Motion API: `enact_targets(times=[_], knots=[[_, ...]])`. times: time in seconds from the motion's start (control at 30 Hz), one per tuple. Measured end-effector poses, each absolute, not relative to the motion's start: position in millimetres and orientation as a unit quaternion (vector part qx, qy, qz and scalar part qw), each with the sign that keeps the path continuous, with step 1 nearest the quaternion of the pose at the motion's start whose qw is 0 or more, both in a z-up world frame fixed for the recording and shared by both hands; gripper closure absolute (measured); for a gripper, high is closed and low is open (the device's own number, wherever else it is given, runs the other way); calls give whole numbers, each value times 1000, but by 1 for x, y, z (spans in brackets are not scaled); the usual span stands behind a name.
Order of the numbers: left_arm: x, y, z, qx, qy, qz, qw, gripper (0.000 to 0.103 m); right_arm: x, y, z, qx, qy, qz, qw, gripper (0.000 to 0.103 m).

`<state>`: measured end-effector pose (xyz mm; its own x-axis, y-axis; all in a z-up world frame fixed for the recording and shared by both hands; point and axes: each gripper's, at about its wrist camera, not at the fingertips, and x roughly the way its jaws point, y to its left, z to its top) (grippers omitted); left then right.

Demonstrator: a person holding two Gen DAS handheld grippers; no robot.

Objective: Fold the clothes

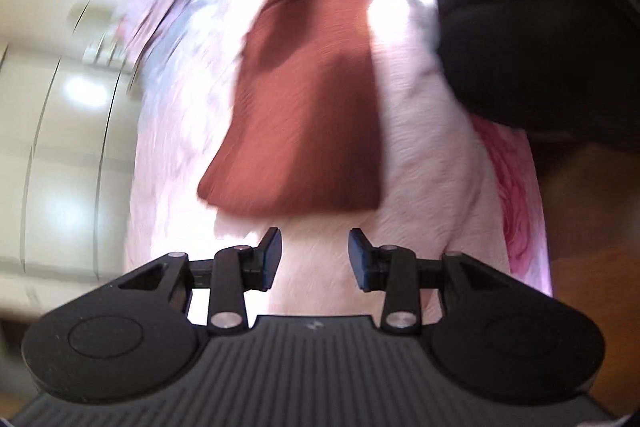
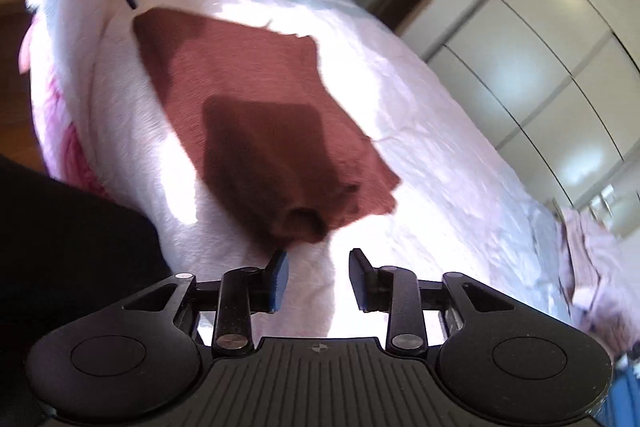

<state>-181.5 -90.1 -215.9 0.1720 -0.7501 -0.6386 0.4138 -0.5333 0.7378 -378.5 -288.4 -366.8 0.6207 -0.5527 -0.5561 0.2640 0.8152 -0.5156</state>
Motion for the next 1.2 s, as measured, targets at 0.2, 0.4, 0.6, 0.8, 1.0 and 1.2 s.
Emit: enact_targets(times=[0.2,0.4,0.6,0.8,1.0,1.2], knots=[[-144,-135,-173,491,-22,-672,554,62,-390,-308,-337,-64,268,-264,924,35],[-135,-190,-175,420,46,-711,562,59,-372,-364,-335,139,227,-228,937,36],[-136,-255,-208,423,76,-723,541,59,-341,-406,-329,233,207,-218,925,37],[-115,-277,-234,400,132,-732,535,58,-309,-445,-357,303,219,-208,904,72],[-99,-269,-218,357,106,-736,566,60,-323,-458,-346,290,200,-208,912,98],[-89,-290,-239,364,145,-734,555,61,-323,-476,-361,289,245,-219,899,98]])
